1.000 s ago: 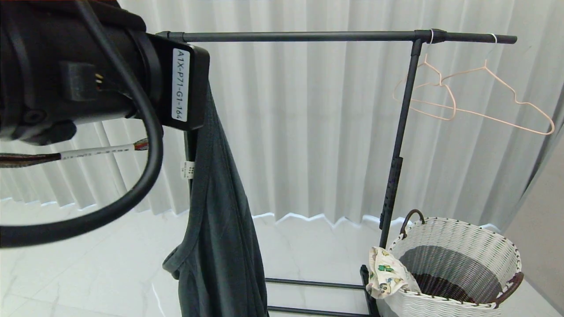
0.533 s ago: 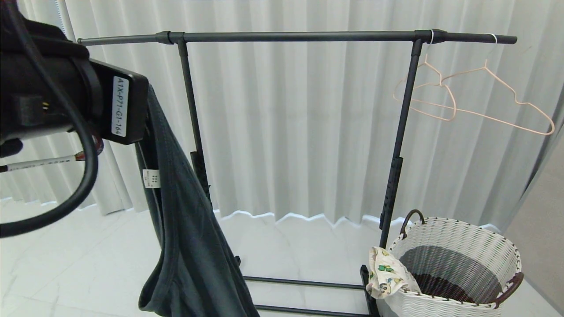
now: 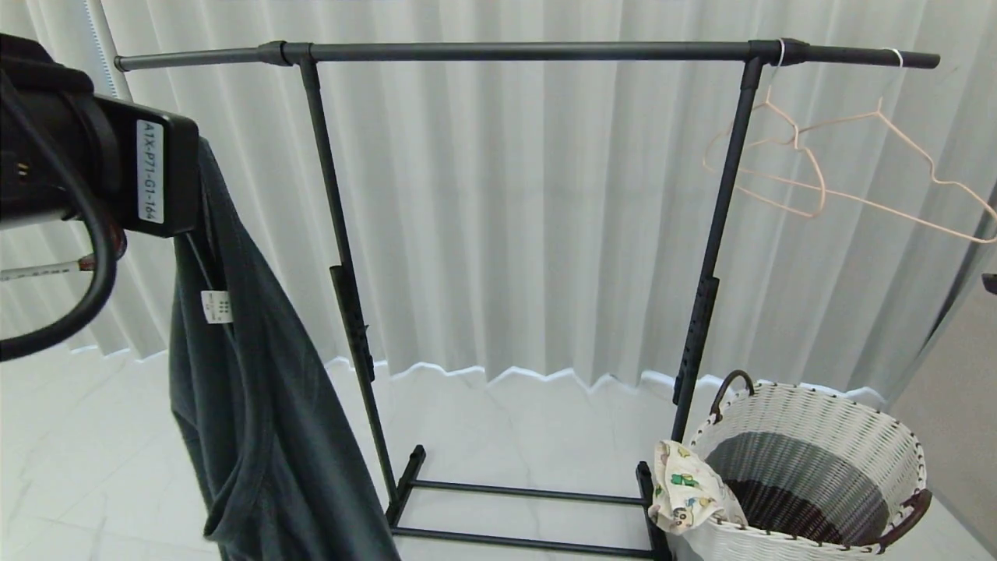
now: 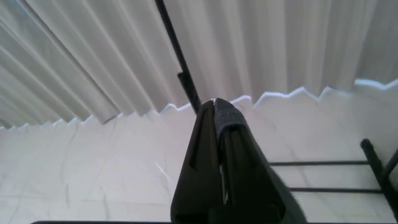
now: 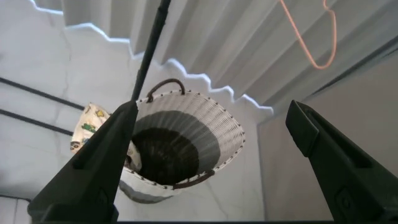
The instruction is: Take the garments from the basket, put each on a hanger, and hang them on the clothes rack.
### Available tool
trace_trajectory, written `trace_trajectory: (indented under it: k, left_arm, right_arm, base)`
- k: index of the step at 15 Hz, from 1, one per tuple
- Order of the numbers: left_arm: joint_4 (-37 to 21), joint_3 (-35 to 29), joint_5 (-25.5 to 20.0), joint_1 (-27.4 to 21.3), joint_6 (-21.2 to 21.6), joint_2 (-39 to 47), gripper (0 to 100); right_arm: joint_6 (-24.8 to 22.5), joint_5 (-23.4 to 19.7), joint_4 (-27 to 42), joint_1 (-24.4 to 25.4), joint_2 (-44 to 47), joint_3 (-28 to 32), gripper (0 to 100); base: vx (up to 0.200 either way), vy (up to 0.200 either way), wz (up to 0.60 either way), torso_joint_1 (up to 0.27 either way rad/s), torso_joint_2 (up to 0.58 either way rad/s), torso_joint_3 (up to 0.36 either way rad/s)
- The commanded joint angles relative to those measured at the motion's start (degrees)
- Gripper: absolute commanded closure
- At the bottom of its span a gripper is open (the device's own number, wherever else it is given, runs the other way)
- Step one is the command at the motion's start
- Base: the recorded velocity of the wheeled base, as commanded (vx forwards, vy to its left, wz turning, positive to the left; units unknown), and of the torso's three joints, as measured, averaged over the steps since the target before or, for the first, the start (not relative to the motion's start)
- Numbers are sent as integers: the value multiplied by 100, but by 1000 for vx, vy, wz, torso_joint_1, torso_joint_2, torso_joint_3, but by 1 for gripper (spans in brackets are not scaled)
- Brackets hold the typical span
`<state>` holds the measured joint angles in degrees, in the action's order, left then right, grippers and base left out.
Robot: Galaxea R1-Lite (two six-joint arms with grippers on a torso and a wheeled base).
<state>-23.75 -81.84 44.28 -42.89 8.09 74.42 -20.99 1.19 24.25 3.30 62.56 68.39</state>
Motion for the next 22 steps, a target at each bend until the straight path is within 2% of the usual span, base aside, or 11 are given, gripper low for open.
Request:
trace_trajectory:
  k: [1, 7, 15, 19, 22]
  left_arm:
    - [19, -8, 2, 0, -1, -16, 100]
    - [19, -8, 2, 8, -1, -24, 100]
    - [19, -17, 2, 0, 8, -24, 100]
    - [19, -8, 2, 8, 8, -24, 100]
    - [19, -8, 2, 0, 8, -24, 100]
  right_arm:
    - [-10, 4, -8, 4, 10, -1, 0]
    - [-19, -40, -8, 12, 19, -36, 0]
    - [-80, 4, -8, 21, -16, -115, 0]
    - [-318, 21, -122, 12, -60, -177, 0]
    - [-327, 39, -175, 12, -60, -221, 0]
  base:
    - [0, 0, 0, 242, -671, -237]
    - [0, 0, 0, 146, -525, -235]
    - [0, 0, 0, 302, -493, -243]
    - [0, 0, 0, 86, -157, -78]
    - [0, 0, -600, 7, -19, -1]
